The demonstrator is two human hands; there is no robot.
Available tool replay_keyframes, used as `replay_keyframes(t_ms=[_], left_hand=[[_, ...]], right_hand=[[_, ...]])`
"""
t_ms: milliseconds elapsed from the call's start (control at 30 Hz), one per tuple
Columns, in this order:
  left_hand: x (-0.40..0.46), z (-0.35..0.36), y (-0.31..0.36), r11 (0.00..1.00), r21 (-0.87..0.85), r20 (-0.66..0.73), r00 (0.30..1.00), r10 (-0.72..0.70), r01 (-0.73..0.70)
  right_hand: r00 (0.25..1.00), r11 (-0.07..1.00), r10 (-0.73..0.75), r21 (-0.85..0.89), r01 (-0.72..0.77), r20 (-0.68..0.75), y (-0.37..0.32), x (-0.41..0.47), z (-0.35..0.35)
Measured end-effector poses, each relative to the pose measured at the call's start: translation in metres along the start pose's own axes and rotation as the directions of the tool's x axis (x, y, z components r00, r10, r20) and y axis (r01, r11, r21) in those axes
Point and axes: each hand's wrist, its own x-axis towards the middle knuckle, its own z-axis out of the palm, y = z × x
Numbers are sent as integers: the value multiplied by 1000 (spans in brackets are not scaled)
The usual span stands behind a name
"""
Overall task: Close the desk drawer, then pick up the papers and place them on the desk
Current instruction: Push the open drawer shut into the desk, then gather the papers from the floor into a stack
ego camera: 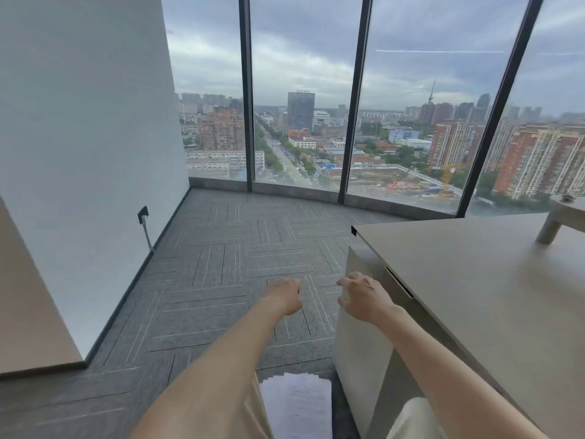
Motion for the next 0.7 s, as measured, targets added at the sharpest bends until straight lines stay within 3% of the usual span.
replay_keyframes(t_ms=[333,700], left_hand=[[-24,41,-55,977,-137,78,985,-152,161],[61,127,-117,879,-232,181,906,-382,416]], right_hand=[[984,996,-90,17,88,154,-33,20,45],[886,997,-49,79,14,461,-16,140,181]])
